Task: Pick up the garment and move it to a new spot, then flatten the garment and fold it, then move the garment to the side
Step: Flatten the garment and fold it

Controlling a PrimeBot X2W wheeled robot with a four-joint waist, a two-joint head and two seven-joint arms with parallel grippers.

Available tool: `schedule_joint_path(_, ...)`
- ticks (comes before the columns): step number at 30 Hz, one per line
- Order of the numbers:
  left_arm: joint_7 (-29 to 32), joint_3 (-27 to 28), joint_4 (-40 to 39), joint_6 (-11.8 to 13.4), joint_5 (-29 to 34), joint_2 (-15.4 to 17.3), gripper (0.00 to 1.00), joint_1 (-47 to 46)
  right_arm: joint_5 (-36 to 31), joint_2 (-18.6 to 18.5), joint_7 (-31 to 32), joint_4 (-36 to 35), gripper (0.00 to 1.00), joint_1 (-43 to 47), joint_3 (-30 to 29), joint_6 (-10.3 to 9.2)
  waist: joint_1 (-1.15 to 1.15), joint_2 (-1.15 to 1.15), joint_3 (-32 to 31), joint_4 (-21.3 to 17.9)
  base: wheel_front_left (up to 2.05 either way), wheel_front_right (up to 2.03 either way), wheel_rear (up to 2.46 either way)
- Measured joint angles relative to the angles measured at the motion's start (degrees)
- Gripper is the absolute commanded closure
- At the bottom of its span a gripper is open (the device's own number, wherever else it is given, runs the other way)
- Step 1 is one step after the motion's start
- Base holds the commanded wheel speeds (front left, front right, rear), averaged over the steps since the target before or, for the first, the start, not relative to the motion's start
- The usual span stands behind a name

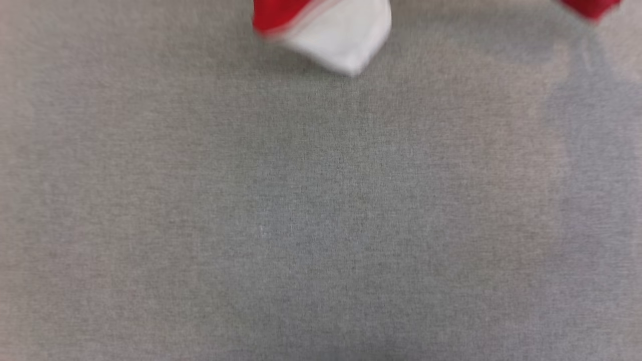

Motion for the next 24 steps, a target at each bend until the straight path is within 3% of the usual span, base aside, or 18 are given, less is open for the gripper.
schedule_joint_path(3,-1.5,-1.5,6.6,-1.4,2.8,-0.9,1.0,-7.2,-3.1,1.4,-3.3,5.6,1.0,-6.5,1.0,0.18,0.0,0.0,3.4,-0.1,0.0,0.0,0.0)
schedule_joint_path(12,-12.6,-4.1,26.9,-2.1,9.3,-6.0,1.0,-24.2,-10.7,5.5,-14.7,20.6,1.0,-21.2,3.0,0.18,0.0,0.0,11.8,-0.4,0.0,0.0,0.0)
schedule_joint_path(16,-18.1,-5.9,33.7,-3.1,10.4,-7.0,1.0,-25.6,-15.1,6.6,-19.3,24.3,1.0,-22.1,4.9,0.16,0.0,0.0,14.5,-0.2,0.0,0.0,0.0)
schedule_joint_path(24,-25.6,-5.4,40.1,-3.6,5.5,-12.0,1.0,-18.7,-14.5,9.2,-26.8,29.0,1.0,-19.3,7.7,0.1,0.0,0.0,16.7,1.5,0.0,0.0,0.0)
